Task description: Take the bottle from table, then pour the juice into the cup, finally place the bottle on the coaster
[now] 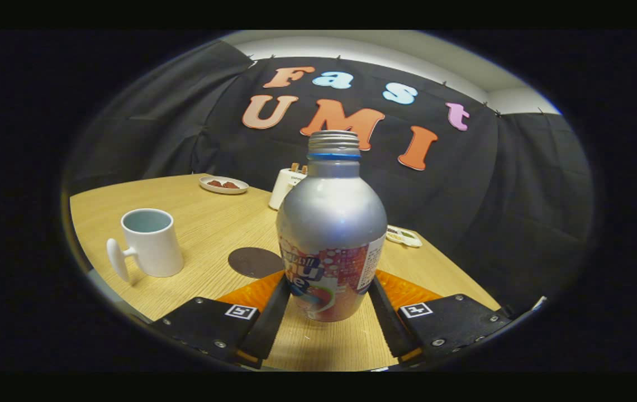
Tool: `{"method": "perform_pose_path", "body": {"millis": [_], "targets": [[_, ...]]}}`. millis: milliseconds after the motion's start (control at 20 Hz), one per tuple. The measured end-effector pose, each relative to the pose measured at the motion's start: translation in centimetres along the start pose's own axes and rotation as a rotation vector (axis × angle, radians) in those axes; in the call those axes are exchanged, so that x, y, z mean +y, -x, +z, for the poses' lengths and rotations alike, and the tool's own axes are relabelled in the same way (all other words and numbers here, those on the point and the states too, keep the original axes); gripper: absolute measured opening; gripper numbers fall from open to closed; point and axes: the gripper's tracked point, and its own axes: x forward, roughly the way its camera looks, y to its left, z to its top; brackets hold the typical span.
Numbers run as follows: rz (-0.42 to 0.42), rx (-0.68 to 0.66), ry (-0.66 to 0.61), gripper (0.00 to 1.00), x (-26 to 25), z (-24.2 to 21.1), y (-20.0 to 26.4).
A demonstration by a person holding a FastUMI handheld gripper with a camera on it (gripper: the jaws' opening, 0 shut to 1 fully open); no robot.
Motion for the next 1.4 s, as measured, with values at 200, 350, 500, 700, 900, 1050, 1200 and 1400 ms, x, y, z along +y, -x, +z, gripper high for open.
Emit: {"method": "perform_pose_path", "body": {"millis": [200, 350, 500, 700, 900, 1050, 1200, 1400], "targets": [[-0.015, -0.005, 0.164, 0.78, 2.2, 1.3, 0.2], [-0.049, -0.033, 0.313, 0.78, 3.4, 2.5, 0.6], [-0.076, -0.062, 0.462, 0.78, 4.5, 3.8, 0.3], [-0.111, -0.073, 0.605, 0.77, 4.7, 4.4, -0.1], [-0.144, -0.089, 0.714, 0.77, 4.9, 5.0, 0.1], [-0.186, -0.117, 0.855, 0.77, 4.9, 5.9, 0.2], [-0.251, -0.140, 0.985, 0.77, 4.6, 6.7, 0.6], [-0.264, -0.136, 1.045, 0.77, 4.5, 6.9, 0.6]]}}
